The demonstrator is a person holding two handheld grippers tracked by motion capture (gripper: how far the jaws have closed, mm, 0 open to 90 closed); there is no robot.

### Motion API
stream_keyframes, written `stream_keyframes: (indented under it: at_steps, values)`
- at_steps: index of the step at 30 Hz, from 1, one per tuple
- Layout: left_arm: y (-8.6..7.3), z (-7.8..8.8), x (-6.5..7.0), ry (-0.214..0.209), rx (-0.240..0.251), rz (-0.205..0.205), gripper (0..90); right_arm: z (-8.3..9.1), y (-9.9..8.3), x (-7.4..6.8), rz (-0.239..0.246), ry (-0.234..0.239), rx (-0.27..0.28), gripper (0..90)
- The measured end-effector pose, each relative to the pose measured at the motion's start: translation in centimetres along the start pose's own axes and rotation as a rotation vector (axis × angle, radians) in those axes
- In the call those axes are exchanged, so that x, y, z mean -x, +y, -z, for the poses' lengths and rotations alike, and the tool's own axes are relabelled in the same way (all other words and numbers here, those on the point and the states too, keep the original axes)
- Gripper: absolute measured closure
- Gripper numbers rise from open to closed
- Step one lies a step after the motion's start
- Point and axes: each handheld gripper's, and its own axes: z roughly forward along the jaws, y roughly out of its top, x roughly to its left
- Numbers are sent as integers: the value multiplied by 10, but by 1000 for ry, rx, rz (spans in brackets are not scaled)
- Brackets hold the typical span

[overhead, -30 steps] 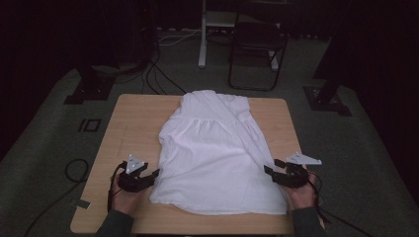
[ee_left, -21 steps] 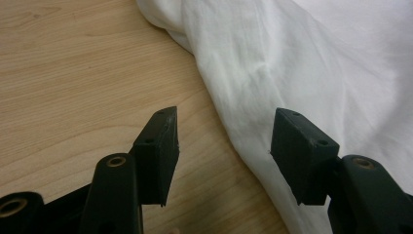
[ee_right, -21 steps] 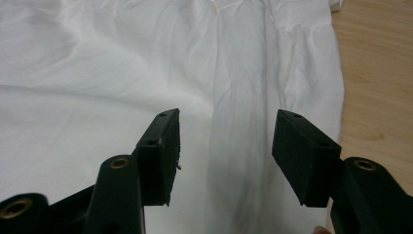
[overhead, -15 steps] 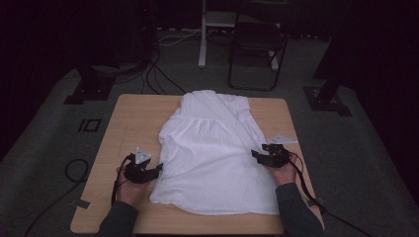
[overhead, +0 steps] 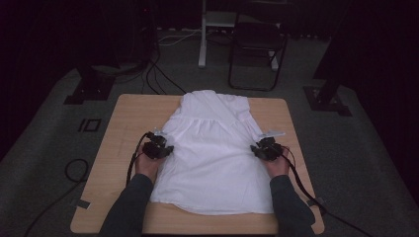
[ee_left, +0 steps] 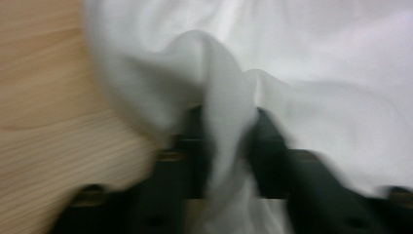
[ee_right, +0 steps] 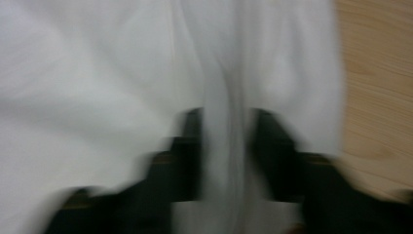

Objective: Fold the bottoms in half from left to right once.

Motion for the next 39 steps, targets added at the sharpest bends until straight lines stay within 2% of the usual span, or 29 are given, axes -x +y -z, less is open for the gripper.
stream_keyframes:
  at_steps: [1,2,3,5,7,8,9,12,13,14,16,17,19,20,21,23,24,26,27,28,30,32,34,37,39]
  values:
    - [-2,4,-4,2,9,7,867,6,-1,10,-56,-23,28,879]
    - [-4,11,-8,5,16,4,871,9,-2,16,-80,-34,40,882]
    - [-7,17,-13,-11,26,4,875,11,-3,22,-93,-48,36,883]
    - [-16,27,-17,-16,25,-21,878,10,-9,28,-106,1,23,882]
    - [-27,35,-16,-8,5,-48,878,7,-14,23,-72,10,-4,881]
    - [-27,35,-16,-8,5,-48,878,7,-14,23,-72,10,-4,881]
    - [-45,42,-13,-21,-4,-53,878,4,-24,15,-56,21,-38,880]
    - [-54,47,-7,-23,-12,-72,878,7,-32,13,-65,32,-36,879]
    - [-62,55,1,-32,-6,-82,878,15,-40,11,-77,48,-38,878]
    - [-62,55,1,-32,-6,-82,878,15,-40,11,-77,48,-38,878]
    - [-75,68,12,-50,0,-100,877,30,-55,7,-66,57,-38,876]
    - [-75,68,12,-50,0,-100,877,30,-55,7,-66,57,-38,876]
    - [-92,80,21,-77,-9,-117,877,46,-73,5,-85,88,-36,870]
    - [-92,80,21,-77,-9,-117,877,51,-79,3,-91,96,-35,867]
    - [-103,86,27,-90,-23,-126,877,57,-85,2,-92,102,-29,866]
    - [-107,89,30,-94,-32,-134,877,62,-91,0,-98,108,-25,865]
    - [-113,94,34,-95,-41,-160,876,73,-101,-5,-102,114,-33,862]
    - [-113,94,34,-95,-41,-160,873,77,-104,-7,-102,115,-41,862]
    - [-111,101,33,-68,-6,-161,873,77,-104,-7,-102,115,-41,851]
    - [-107,105,31,-50,21,-161,738,83,-105,-8,-99,111,-64,720]
    - [-95,111,26,-32,79,-147,605,86,-98,-7,-103,121,-35,594]
    - [-80,114,20,6,131,-139,515,87,-83,-8,-85,129,7,526]
    - [-62,112,14,18,176,-120,503,84,-62,-14,-46,128,37,475]
    - [-33,99,9,43,195,-106,465,68,-31,-26,25,127,60,443]
    - [-16,83,8,39,187,-91,464,50,-12,-32,47,122,56,425]
